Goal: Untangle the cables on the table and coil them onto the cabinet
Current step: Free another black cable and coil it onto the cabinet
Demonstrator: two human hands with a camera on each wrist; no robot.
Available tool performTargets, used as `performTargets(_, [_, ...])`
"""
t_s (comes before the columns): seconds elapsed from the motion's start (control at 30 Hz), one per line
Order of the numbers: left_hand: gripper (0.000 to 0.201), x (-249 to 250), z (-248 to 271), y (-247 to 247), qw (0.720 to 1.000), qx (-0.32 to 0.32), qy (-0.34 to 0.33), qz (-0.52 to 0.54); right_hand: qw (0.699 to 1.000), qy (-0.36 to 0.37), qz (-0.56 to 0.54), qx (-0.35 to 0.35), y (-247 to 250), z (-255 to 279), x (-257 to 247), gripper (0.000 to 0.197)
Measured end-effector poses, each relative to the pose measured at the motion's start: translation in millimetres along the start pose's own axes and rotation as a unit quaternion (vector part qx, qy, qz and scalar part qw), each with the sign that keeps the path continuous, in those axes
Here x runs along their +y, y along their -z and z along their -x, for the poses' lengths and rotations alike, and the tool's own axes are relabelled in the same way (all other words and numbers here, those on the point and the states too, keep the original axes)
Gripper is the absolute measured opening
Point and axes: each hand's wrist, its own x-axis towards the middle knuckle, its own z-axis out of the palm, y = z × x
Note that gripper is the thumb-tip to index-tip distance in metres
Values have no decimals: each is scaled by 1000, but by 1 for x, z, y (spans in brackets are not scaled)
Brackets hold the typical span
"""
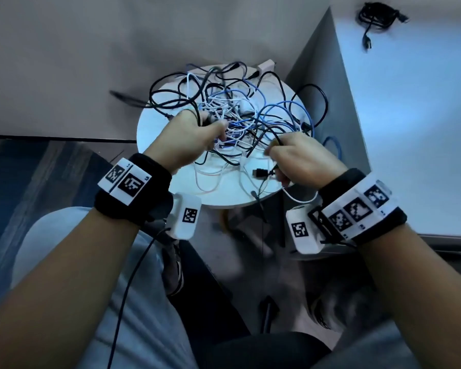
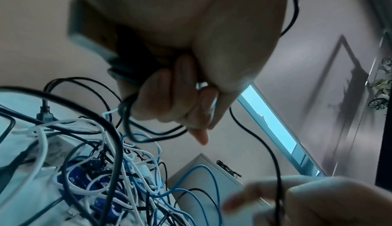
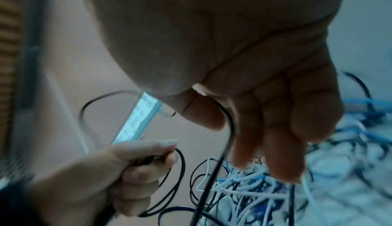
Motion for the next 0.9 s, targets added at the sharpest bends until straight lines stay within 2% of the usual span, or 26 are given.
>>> performTargets(0.07, [34, 6, 4, -1, 997, 0, 11, -72, 995, 35, 86, 43, -5, 5, -6, 54])
performTargets(0.13, [35, 10, 6, -4, 985, 25, -9, -172, 983, 133, 22, 127, -9, 15, -18, 72])
performTargets(0.2, [33, 14, 10, 0, 978, 7, -33, -204, 939, 253, -52, 228, -9, 22, -31, 76])
performTargets(0.27, [31, 20, 16, 3, 980, -77, -46, -180, 895, 343, -21, 284, -8, 31, -42, 77])
performTargets(0.33, [32, 26, 28, 2, 971, -157, -60, -172, 864, 415, 60, 277, -12, 42, -49, 77])
performTargets(0.4, [73, 29, 37, -3, 963, -188, -96, -171, 865, 456, 88, 191, -17, 43, -49, 71])
performTargets(0.43, [80, 25, 38, -5, 959, -206, -80, -177, 874, 457, 83, 142, -20, 39, -46, 68])
performTargets(0.47, [69, 23, 36, -7, 959, -209, -36, -190, 884, 448, 78, 109, -22, 35, -42, 62])
performTargets(0.53, [23, 26, 36, -4, 956, -201, 4, -214, 907, 401, 86, 93, -27, 25, -32, 49])
performTargets(0.57, [5, 28, 35, -4, 960, -203, -4, -191, 921, 365, 98, 95, -28, 22, -28, 45])
performTargets(0.63, [10, 27, 30, 0, 960, -250, -31, -124, 944, 301, 100, 87, -27, 17, -22, 45])
performTargets(0.77, [21, 26, 26, 5, 959, -260, -8, 110, 967, 238, 63, 69, -18, 13, -19, 36])
performTargets(0.9, [35, 24, 21, 15, 914, -275, -3, 297, 967, 235, -13, 99, -14, 10, -18, 27])
